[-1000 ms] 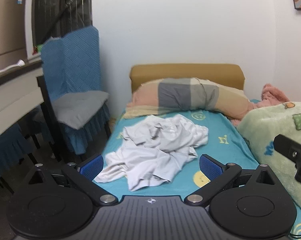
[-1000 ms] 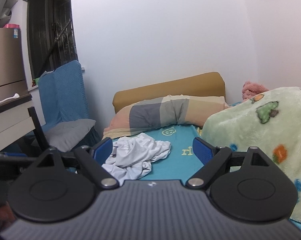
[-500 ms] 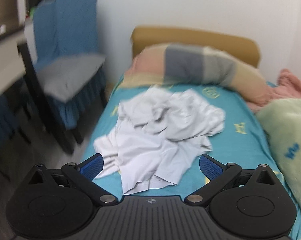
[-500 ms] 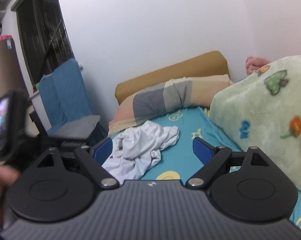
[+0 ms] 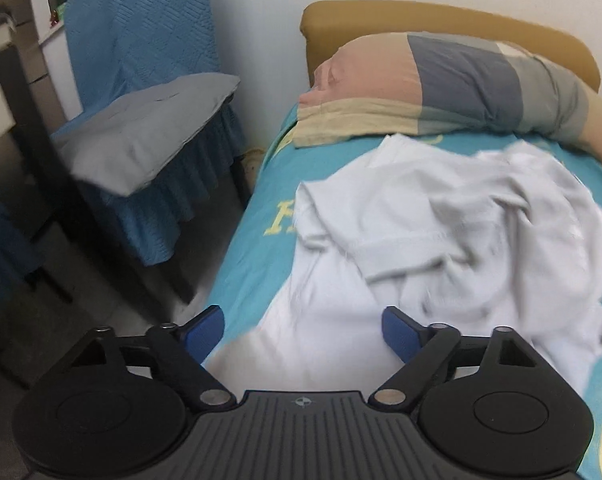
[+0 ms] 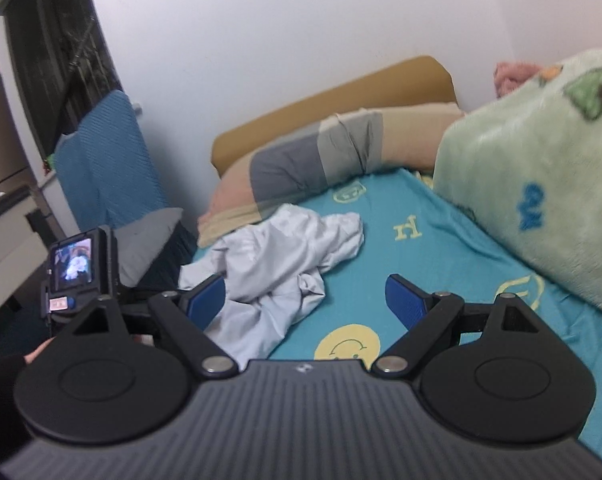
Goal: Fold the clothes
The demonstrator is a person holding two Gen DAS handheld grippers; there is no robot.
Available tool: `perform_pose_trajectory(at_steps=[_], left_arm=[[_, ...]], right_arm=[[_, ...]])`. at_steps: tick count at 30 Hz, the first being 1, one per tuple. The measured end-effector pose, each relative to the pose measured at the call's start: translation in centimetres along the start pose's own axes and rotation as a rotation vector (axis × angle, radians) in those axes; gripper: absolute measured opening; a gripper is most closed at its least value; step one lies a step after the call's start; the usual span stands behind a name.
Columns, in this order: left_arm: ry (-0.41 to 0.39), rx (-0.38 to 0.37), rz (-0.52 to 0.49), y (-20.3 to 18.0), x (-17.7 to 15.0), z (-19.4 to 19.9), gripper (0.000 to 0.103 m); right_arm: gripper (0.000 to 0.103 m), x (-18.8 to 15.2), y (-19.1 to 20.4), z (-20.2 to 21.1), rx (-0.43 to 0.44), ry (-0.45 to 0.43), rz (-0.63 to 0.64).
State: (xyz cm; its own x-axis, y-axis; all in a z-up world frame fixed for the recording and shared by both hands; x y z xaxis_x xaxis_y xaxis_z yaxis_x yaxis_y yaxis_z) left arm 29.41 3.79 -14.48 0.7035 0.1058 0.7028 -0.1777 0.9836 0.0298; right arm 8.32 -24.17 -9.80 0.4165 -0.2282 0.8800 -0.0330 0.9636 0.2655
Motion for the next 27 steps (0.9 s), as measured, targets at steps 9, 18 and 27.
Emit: perform_pose_trajectory(at_steps=[9, 18, 27], left_arm=[[-0.157, -0.068, -0.170, -3.1, 0.8, -3.2, 0.033], [-0.362, -0.220, -0.209, -4.2, 1.5, 8.3, 0.009], [-0.517, -0.399, -0.220, -4.3, -4.2, 25.5, 0.008]], right_arm=[[0.088, -3.2, 0.1, -6.2, -0.008, 0.112, 0.030], [0.088, -2.0, -0.3, -5.4, -0.034, 0.033, 0.049], [0.088, -0.2, -0.3, -0.6, -0.026, -0.092, 0.055]])
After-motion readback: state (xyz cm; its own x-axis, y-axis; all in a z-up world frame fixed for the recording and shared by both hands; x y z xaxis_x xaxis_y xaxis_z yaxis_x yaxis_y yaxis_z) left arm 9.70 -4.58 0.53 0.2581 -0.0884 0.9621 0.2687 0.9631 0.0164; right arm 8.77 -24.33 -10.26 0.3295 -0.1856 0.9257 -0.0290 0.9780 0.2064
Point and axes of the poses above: each gripper's, at about its wrist camera, not at the fingertips, and z roughly against the way its jaws point, y to its left, x to its top, the point moved 1 cm from there along -z, roughly the way its jaws point, and after that the axes turned 7 degrees about z, right-handed, at the moved point
